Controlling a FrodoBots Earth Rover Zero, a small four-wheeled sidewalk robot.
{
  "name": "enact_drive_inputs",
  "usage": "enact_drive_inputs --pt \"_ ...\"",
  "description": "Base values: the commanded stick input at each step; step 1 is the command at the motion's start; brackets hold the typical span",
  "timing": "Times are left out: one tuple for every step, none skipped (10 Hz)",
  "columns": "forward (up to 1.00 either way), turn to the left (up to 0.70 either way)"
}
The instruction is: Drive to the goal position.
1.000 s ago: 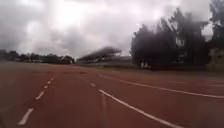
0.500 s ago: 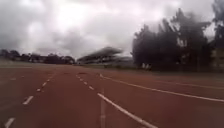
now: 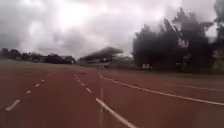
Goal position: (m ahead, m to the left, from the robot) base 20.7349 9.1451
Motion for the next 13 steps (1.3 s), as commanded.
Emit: enact_drive_inputs --pt "0.7 0.0" --pt "0.7 0.0" --pt "0.7 0.0" --pt "0.7 0.0" --pt "0.7 0.0" --pt "0.7 0.0" --pt "0.7 0.0" --pt "0.7 0.0" --pt "0.7 0.0" --pt "0.7 0.0" --pt "0.7 0.0" --pt "0.7 0.0" --pt "0.7 0.0"
